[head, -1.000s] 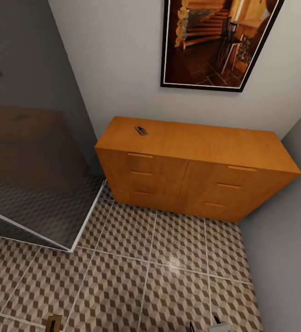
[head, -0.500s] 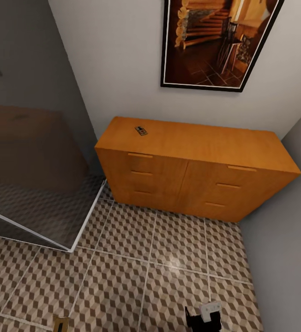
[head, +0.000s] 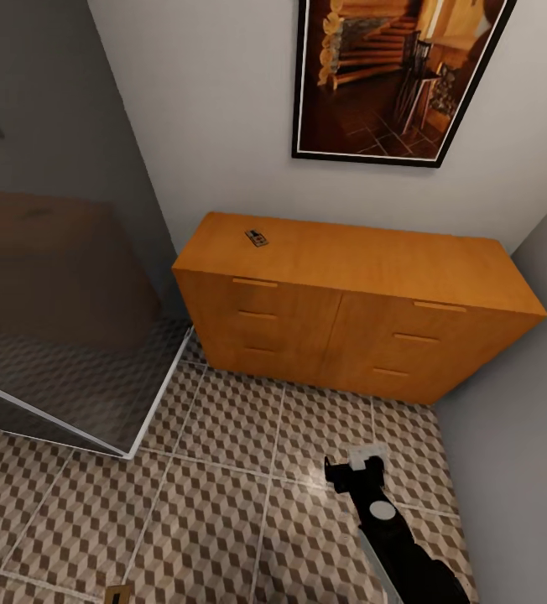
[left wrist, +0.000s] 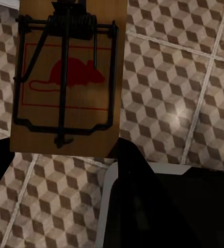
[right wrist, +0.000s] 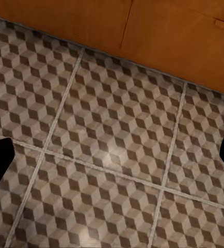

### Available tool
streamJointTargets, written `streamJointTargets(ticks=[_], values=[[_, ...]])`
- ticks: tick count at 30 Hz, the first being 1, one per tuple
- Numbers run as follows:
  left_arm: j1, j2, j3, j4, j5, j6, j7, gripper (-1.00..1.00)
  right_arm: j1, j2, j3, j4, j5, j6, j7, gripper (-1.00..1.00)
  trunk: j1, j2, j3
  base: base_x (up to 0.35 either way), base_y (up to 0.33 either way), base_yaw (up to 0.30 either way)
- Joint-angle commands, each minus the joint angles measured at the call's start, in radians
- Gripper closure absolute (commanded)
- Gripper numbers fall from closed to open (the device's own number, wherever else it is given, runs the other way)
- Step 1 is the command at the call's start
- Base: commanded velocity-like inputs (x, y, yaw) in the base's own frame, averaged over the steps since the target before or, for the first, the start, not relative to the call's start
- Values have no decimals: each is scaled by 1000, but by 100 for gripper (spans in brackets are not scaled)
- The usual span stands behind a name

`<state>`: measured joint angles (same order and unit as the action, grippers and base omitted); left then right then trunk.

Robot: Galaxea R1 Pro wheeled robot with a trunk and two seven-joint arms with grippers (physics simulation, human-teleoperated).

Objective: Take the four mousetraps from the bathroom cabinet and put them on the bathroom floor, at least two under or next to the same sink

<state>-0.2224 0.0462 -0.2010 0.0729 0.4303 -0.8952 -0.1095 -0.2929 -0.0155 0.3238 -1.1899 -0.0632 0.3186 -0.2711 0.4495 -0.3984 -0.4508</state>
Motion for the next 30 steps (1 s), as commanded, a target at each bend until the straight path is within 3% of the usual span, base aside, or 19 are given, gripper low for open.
streamJointTargets(ticks=[1,8,19,24,27,30], values=[[-2,0,-3,4,8,-4,-6,100,-2,-1,4,-51,-7,43,-10,-100,1,-2,-1,0,0,0],[-2,-1,-3,4,7,22,-6,100,-67,3,3,-274,9,258,-30,-100,1,-2,-1,0,0,0],[-2,-2,-4,4,7,46,-6,100,-306,9,3,-311,16,445,-39,-100,1,-2,-1,0,0,0],[-2,-4,-4,4,7,47,-6,100,-435,12,3,-312,15,510,-39,-100,1,-2,-1,0,0,0],[-2,-5,-5,4,7,47,-6,100,-567,26,3,-311,14,599,-38,-100,1,-2,-1,0,0,0],[-2,-5,-5,4,7,47,-6,100,-679,32,3,-307,13,641,-38,-100,1,-2,-1,0,0,0]])
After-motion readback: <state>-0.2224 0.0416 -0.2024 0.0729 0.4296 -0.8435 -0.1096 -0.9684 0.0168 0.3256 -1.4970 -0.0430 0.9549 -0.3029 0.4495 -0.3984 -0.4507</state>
